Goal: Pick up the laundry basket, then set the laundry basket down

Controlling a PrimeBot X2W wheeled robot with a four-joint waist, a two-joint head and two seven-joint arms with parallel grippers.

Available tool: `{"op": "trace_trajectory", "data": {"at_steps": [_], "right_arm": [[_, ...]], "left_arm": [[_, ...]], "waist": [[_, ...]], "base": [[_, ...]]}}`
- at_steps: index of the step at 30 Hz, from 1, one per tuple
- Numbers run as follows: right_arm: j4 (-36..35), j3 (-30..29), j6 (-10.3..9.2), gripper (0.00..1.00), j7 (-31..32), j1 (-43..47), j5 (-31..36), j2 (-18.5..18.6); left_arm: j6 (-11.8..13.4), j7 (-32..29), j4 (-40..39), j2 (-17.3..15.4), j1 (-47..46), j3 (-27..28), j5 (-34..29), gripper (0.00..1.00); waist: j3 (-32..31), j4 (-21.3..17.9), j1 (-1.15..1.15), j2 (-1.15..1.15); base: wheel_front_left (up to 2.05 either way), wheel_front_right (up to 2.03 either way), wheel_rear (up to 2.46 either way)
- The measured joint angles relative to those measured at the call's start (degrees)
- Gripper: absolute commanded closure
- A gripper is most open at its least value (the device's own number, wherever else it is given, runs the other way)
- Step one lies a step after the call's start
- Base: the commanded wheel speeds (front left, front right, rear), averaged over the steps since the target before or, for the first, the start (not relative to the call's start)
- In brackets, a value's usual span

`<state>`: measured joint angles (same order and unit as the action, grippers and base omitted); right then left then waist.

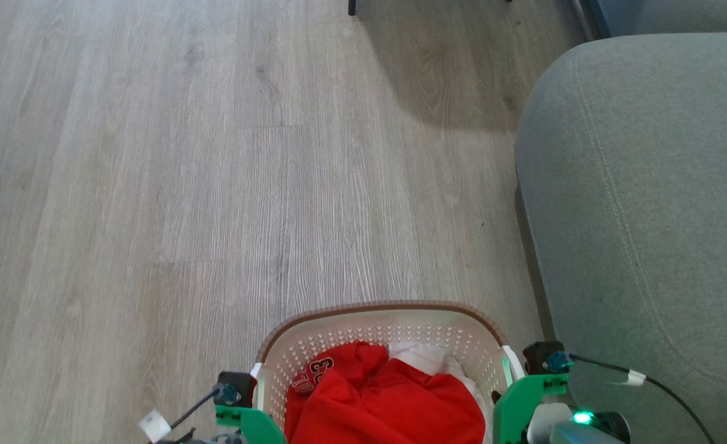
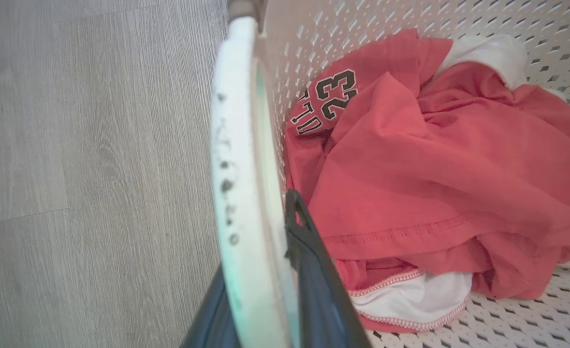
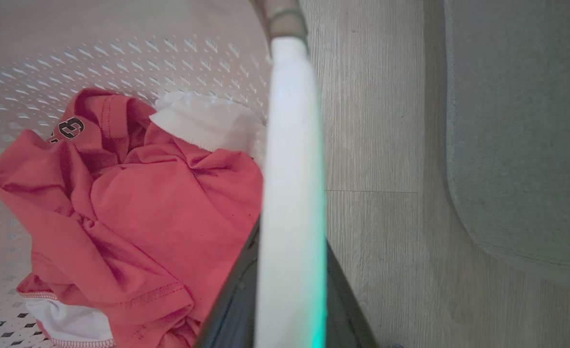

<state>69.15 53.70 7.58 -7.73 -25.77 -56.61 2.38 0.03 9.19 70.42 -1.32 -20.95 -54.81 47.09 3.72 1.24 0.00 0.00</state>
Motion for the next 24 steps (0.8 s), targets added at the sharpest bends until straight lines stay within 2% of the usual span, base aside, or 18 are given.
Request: {"op": "trace_trajectory", "data": {"at_steps": [24], "right_arm": [[0.98, 5.44, 0.0, 1.0, -1.7, -1.92, -3.66, 0.03]], "left_arm": [[0.57, 0.97, 0.13, -0.1, -0.3, -2.26, 2.93, 1.0]], "waist": [[2.45, -0.25, 0.0, 0.0]], "base": [[0.0, 0.0, 0.0]]}}
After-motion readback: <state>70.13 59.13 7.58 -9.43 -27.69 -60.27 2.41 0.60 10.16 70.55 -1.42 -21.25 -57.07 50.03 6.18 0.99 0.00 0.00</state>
